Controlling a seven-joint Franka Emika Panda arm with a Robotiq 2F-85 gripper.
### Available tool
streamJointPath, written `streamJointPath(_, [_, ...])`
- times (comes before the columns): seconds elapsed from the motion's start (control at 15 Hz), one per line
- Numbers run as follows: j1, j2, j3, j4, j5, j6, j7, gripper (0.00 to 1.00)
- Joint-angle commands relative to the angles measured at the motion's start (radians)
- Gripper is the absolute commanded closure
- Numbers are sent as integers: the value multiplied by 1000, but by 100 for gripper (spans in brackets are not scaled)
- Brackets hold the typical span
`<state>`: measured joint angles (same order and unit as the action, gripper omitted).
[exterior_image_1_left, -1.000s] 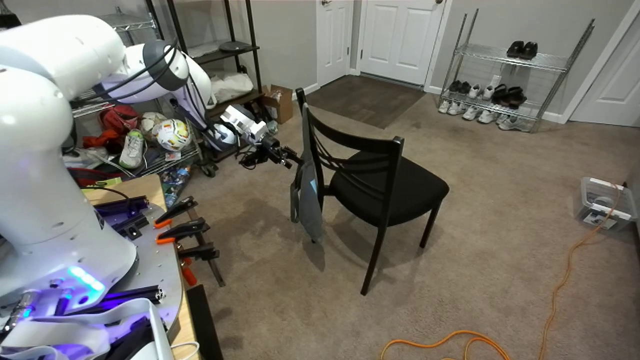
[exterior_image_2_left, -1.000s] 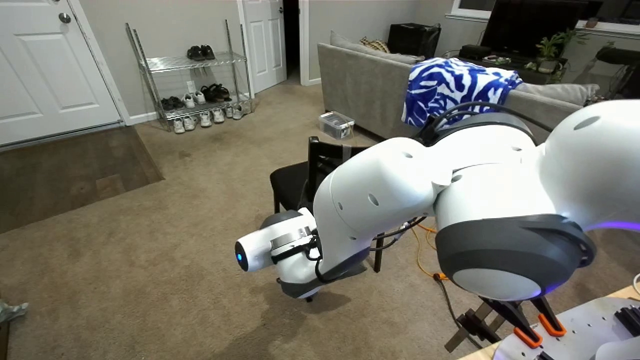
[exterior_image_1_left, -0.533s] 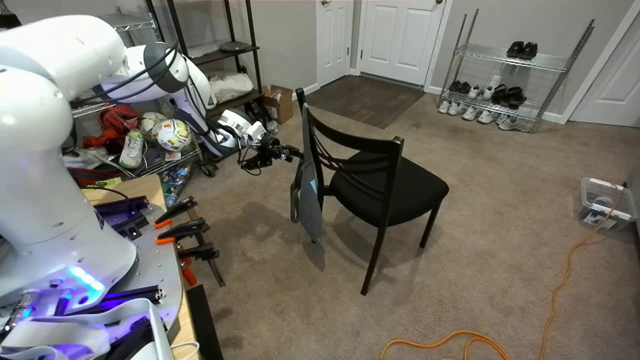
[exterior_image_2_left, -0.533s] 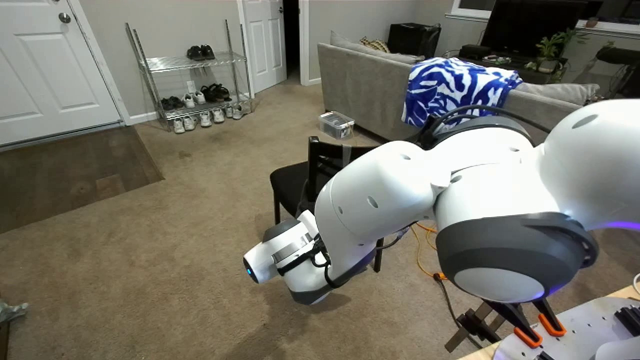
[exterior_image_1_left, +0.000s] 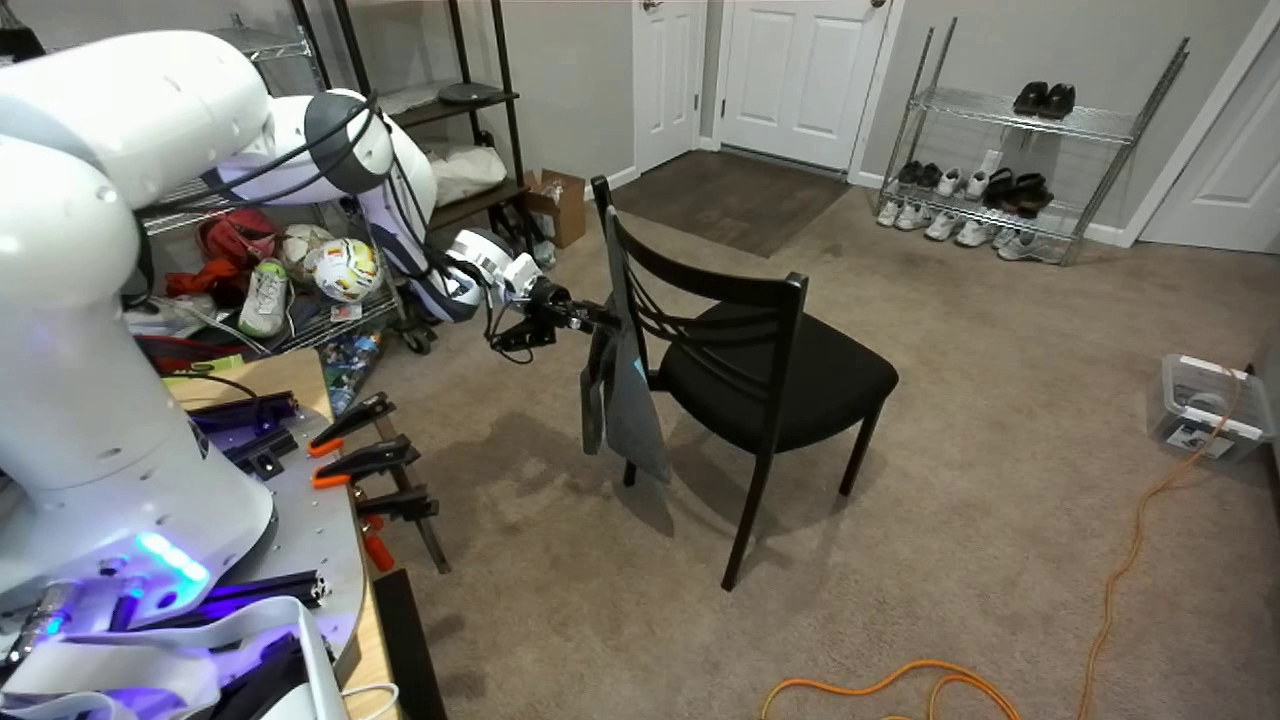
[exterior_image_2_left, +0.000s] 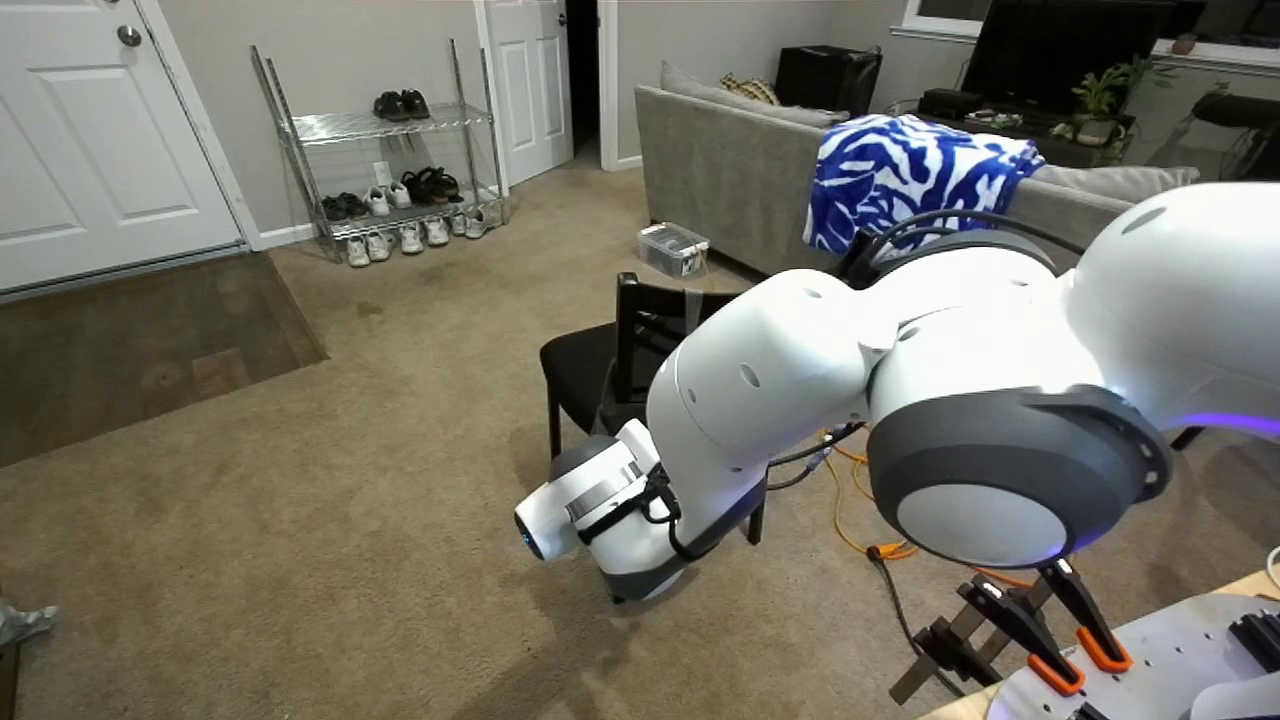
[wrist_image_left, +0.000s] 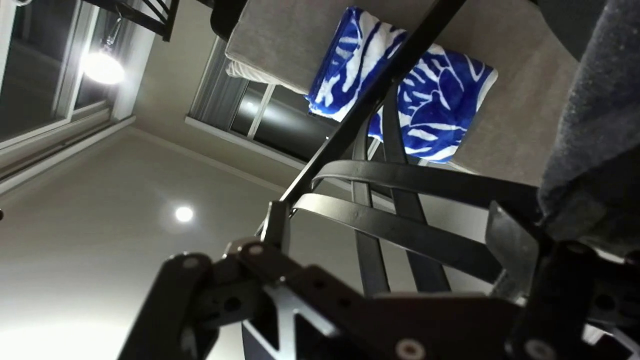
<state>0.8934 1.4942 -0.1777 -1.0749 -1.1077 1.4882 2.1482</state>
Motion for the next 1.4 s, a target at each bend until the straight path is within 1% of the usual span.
streamJointPath(0.0, [-31, 0, 44, -7, -47, -21, 41, 0])
streamJointPath(0.2, [-38, 0, 73, 3, -55, -7, 50, 0])
streamJointPath(0.4, [-27, 0, 102, 19, -67, 8, 48, 0])
streamJointPath(0.6, [-17, -1, 117, 38, -71, 9, 51, 0])
streamJointPath(0.87, [-2, -2, 102, 55, -83, -6, 67, 0])
streamJointPath(1.33, [-42, -2, 84, 58, -110, -12, 112, 0])
